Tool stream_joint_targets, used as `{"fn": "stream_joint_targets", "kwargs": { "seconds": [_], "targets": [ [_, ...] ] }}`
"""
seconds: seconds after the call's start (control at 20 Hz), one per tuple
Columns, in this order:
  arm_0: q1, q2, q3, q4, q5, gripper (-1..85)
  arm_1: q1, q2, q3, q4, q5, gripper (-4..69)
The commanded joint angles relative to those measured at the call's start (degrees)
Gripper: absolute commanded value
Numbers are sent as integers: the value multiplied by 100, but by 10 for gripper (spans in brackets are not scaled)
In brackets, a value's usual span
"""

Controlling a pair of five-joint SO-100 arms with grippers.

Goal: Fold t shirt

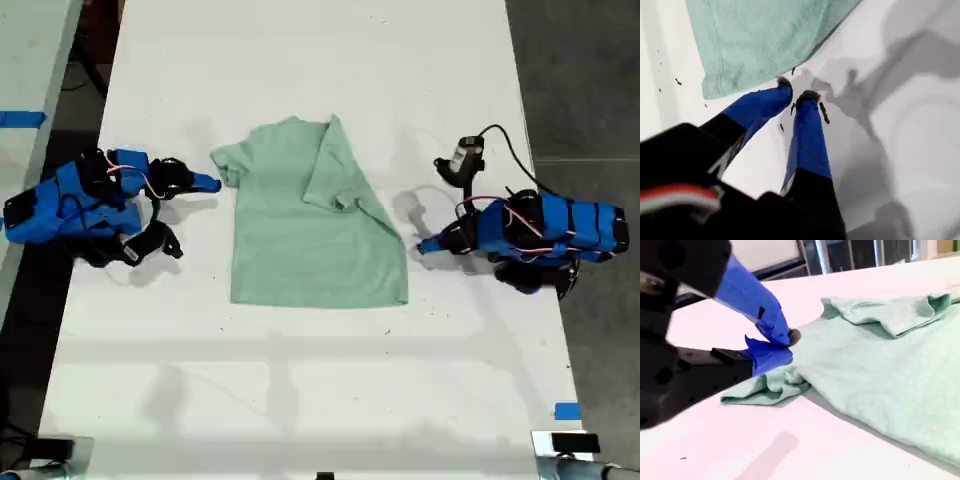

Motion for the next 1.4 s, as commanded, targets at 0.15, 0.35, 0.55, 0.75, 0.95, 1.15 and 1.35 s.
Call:
{"fn": "stream_joint_targets", "kwargs": {
  "seconds": [0.15, 0.35, 0.55, 0.75, 0.95, 1.15, 1.35],
  "targets": [
    [1345, 114, 176, -202, -2716, -3, 237, 79, 369, -123, 642, 14],
    [624, -79, -835, 721, -2619, -3, 193, 79, 369, -123, 659, 15],
    [-457, -3621, -3621, 1002, -1459, -3, 193, 79, 369, -123, 677, 16],
    [-1617, -7471, -7277, 1951, 466, 38, 123, 79, 369, -123, 694, 16],
    [-1942, -10230, -8728, 2101, 1151, 238, 114, 79, 369, -123, 694, 16],
    [-2250, -10881, -7998, 1266, 1204, 234, 9, 79, 369, -123, 721, 15],
    [-2663, -11259, -7515, 861, 1354, 213, -44, 79, 369, -123, 756, 15]
  ]
}}
